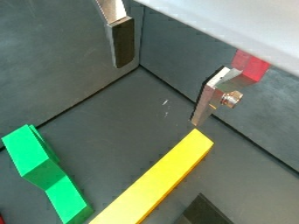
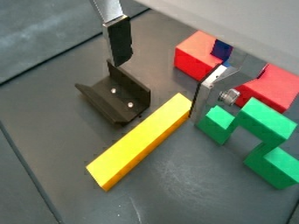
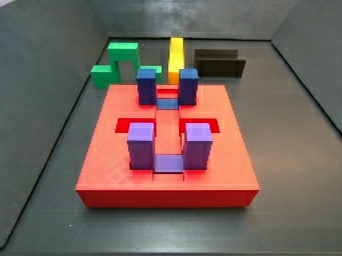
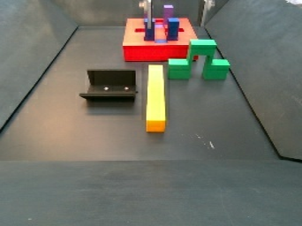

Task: Pick up the yellow object. Move up. Move to above the board. Insert the yellow object.
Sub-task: Pick up the yellow object.

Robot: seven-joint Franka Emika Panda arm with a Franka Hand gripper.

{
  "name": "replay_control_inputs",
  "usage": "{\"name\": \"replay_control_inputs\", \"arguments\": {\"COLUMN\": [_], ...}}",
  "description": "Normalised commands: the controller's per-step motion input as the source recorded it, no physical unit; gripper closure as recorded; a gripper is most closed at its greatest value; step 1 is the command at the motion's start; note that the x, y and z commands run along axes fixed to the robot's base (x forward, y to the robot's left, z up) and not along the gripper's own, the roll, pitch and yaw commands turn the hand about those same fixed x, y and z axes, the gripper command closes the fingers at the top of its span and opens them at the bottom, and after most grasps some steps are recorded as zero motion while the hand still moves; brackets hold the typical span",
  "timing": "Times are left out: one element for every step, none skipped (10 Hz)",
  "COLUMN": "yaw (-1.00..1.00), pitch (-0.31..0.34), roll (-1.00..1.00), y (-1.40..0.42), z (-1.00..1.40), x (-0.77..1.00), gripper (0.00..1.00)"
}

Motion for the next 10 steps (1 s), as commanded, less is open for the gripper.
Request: {"name": "replay_control_inputs", "arguments": {"yaw": [-0.05,-0.09,-0.15,-0.15,-0.15,-0.16,-0.18,-0.15,-0.12,-0.09], "pitch": [0.067,0.06,0.044,0.046,0.071,0.111,0.133,0.126,0.09,0.063], "roll": [-0.01,0.01,-0.01,-0.02,-0.01,0.0,0.0,-0.01,-0.07,-0.09], "y": [0.0,-0.02,0.0,-0.02,-0.12,-0.14,-0.09,-0.05,0.0,0.0], "z": [-0.39,-0.67,-0.72,-0.68,-0.68,-0.67,-0.63,-0.6,-0.6,-0.57], "x": [0.42,0.52,0.63,0.61,0.54,0.44,0.38,0.33,0.22,0.15], "gripper": [0.0,0.0,0.0,0.0,0.0,0.0,0.0,0.0,0.0,0.0]}}
